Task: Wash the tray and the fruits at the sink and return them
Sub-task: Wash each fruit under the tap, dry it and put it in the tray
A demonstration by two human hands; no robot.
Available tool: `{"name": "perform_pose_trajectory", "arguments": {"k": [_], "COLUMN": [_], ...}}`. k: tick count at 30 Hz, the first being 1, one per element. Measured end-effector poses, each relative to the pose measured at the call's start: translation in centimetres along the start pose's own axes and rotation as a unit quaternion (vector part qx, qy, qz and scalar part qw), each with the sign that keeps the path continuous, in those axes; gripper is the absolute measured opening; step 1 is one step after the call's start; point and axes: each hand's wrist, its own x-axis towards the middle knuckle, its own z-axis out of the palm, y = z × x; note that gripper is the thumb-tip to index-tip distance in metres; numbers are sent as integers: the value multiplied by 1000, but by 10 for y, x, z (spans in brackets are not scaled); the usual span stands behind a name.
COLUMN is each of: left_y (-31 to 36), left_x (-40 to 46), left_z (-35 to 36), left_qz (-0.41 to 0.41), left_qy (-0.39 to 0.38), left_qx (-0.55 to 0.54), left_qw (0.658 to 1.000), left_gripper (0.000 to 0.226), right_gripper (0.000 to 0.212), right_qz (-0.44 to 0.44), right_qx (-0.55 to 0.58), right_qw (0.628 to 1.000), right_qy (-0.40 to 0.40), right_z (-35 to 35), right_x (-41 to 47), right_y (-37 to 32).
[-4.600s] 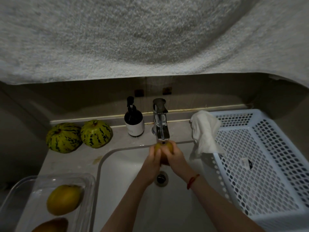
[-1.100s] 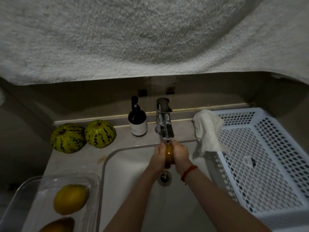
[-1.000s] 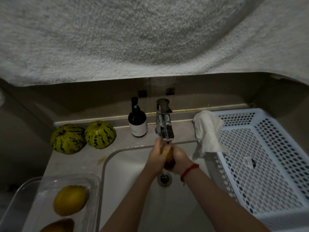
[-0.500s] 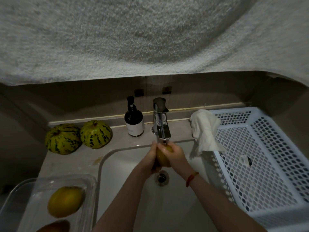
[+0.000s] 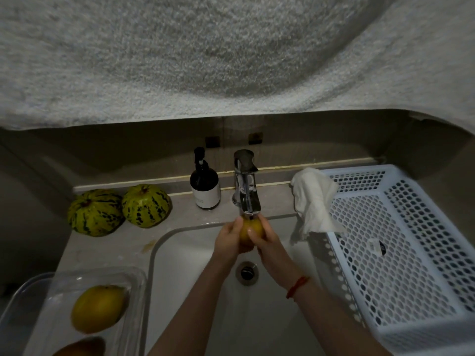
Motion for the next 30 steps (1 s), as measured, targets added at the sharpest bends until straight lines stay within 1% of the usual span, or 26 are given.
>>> {"name": "perform_pose_trajectory", "arguments": {"k": [2, 3, 5, 7, 9, 10, 12, 13, 15, 16, 17, 18, 19, 21, 24, 25, 27, 28, 29, 30], "left_y": [-1, 0, 2, 3, 2, 3, 7, 9, 7, 5, 5, 5, 5, 8, 12, 14, 18, 19, 20, 21], "left_x": [2, 2, 4, 5, 4, 2, -5, -8, -12, -12, -11, -11, -10, -8, -7, -7, -6, -5, -5, -5], "left_z": [0, 1, -2, -6, -8, -8, -5, -4, -4, -4, -4, -4, -5, -4, -2, -3, -5, -7, -8, -8], "left_qz": [-57, -93, -163, -186, -142, -104, -56, -46, -32, -26, -24, -28, -34, -71, -157, -170, -189, -194, -192, -182], "left_qy": [4, 14, 25, 13, -4, -22, -75, -96, -120, -119, -109, -94, -78, -52, -24, -28, -39, -47, -58, -76], "left_qx": [-17, -34, -60, -25, 40, 41, -5, -33, -68, -81, -99, -116, -123, -119, -93, -62, 2, 28, 50, 67], "left_qw": [998, 995, 984, 982, 989, 993, 996, 994, 990, 989, 989, 988, 989, 989, 983, 983, 981, 979, 978, 978], "left_gripper": [53, 57, 62, 66, 60, 50, 24, 19, 26, 32, 35, 35, 31, 25, 34, 38, 48, 54, 58, 61], "right_gripper": [60, 61, 55, 42, 28, 25, 31, 34, 38, 39, 39, 38, 36, 33, 30, 36, 54, 57, 53, 44], "right_qz": [-35, -56, -89, -101, -69, -44, -20, -16, 15, 41, 62, 76, 75, 36, -33, -54, -70, -76, -82, -86], "right_qx": [-122, -169, -219, -248, -239, -205, -150, -146, -134, -122, -109, -99, -121, -209, -235, -263, -356, -388, -403, -396], "right_qw": [992, 984, 972, 963, 967, 974, 979, 974, 968, 971, 976, 983, 986, 977, 970, 961, 928, 915, 908, 912], "right_qy": [3, 0, -8, 6, 58, 84, 138, 171, 210, 203, 178, 138, 91, 12, -55, -68, -86, -87, -81, -68], "right_z": [-2, -3, -4, -4, -2, 1, 9, 12, 13, 12, 10, 8, 6, -2, -10, -11, -15, -16, -16, -15], "right_x": [-3, -4, -3, -2, 1, 2, 5, 7, 12, 14, 14, 13, 12, 9, 4, 4, 4, 5, 7, 8], "right_y": [1, 1, 1, 2, 3, 5, 7, 7, 5, 5, 3, 2, 3, 4, 2, 0, -4, -5, -5, -5]}}
